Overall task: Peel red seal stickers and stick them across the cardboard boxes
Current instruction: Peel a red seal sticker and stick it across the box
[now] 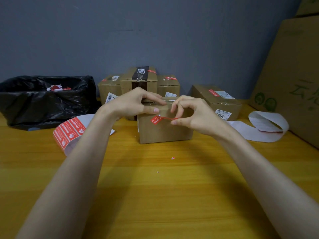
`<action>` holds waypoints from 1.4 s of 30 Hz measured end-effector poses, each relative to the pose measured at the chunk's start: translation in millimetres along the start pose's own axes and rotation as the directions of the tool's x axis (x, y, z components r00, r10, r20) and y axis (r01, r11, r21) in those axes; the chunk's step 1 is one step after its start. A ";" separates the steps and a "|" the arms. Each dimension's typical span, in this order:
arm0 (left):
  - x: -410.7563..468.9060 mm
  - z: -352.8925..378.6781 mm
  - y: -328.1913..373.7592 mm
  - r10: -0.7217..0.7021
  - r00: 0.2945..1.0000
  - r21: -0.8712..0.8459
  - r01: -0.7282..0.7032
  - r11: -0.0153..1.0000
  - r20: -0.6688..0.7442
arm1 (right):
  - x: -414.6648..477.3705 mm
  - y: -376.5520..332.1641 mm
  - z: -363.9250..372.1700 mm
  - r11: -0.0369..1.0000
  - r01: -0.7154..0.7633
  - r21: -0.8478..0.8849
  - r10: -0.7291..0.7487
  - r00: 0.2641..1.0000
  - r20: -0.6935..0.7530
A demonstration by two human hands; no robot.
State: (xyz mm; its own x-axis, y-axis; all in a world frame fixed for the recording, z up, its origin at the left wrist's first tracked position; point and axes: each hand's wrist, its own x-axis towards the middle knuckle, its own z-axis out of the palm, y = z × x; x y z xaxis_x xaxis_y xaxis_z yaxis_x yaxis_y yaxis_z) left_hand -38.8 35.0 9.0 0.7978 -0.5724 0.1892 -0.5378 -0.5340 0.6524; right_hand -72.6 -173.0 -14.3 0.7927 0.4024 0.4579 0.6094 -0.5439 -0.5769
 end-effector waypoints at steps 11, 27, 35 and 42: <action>0.3 0.5 0.1 -0.010 1.000 -0.022 0.010 1.000 0.003 | -0.2 -1.8 -2.1 1.000 0.004 -0.002 -0.003 0.999 0.041; -1.0 0.8 0.0 -0.010 1.000 -0.038 0.010 0.999 0.001 | -1.9 -6.3 -6.8 1.000 -0.021 0.021 0.019 0.996 0.092; -0.5 -1.6 2.2 -0.038 0.999 -0.044 0.039 0.998 0.021 | -2.9 -12.3 -18.8 0.967 -0.097 0.236 0.084 0.994 0.067; 2.3 -1.5 31.6 0.051 0.969 -0.051 -0.065 0.997 -0.242 | 13.1 -25.6 -31.3 0.982 -0.137 0.133 0.130 0.990 0.055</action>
State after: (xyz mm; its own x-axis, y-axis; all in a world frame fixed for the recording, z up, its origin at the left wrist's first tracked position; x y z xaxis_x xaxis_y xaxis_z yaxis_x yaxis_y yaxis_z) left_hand -53.6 17.7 31.2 0.8118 -0.4312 0.3938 -0.5738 -0.4635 0.6752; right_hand -78.3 -176.9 27.6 0.8652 0.3678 0.3409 0.4921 -0.4913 -0.7187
